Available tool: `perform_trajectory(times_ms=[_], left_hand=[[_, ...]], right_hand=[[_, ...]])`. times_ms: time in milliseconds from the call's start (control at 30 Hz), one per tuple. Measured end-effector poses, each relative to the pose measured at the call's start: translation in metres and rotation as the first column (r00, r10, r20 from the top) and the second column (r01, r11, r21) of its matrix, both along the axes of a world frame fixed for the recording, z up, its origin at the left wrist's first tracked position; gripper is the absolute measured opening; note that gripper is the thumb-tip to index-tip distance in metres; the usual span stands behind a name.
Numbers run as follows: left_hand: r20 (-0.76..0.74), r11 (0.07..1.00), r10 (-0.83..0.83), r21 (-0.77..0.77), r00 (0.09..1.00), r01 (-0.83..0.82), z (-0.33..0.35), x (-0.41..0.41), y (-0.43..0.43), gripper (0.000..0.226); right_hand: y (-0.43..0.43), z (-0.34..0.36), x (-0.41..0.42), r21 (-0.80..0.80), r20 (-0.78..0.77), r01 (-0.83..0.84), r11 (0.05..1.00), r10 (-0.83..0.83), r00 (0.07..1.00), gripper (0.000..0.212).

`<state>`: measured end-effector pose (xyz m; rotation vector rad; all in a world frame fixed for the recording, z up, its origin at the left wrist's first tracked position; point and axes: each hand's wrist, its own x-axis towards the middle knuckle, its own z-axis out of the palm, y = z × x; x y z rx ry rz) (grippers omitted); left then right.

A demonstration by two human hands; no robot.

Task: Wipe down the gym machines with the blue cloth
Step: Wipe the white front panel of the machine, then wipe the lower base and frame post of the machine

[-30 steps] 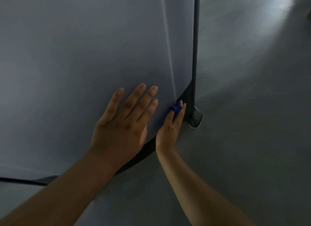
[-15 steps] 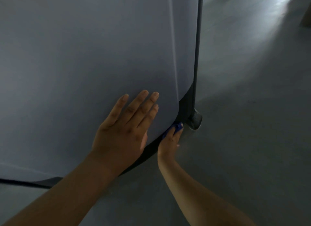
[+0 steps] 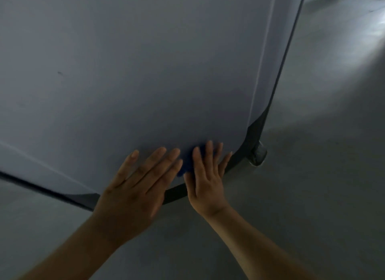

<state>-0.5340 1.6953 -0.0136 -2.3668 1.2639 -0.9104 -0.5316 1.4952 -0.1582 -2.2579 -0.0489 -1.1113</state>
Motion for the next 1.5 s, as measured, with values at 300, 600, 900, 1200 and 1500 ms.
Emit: perform_trajectory(times_ms=[300,600,900,1200,1500], left_hand=[[-0.008,0.979,0.15,-0.136,0.989,-0.15,0.0,-0.012,0.1,0.075],[-0.085,0.989,0.068,-0.122,0.994,-0.078,-0.014,-0.002,0.138,0.079],[-0.415,0.79,-0.122,-0.591,0.901,-0.165,-0.08,-0.047,0.118,0.074],[-0.542,0.644,-0.158,-0.69,0.825,-0.33,-0.084,-0.065,0.126,0.054],[-0.624,0.37,0.187,-0.671,0.759,-0.643,-0.091,-0.038,0.177,0.059]], right_hand=[[0.013,0.041,0.023,-0.775,0.153,-0.117,0.62,0.365,0.918,0.058],[0.024,0.044,0.029,-0.897,-0.224,-0.391,0.208,0.55,0.805,0.057],[0.052,0.119,-0.013,-0.309,-0.538,-0.858,0.41,0.669,0.513,0.068],[0.143,0.122,-0.039,0.711,-0.456,-0.496,0.499,0.863,0.215,0.051],[0.166,0.111,-0.012,-0.177,-0.522,-0.849,0.497,0.685,0.509,0.056]])
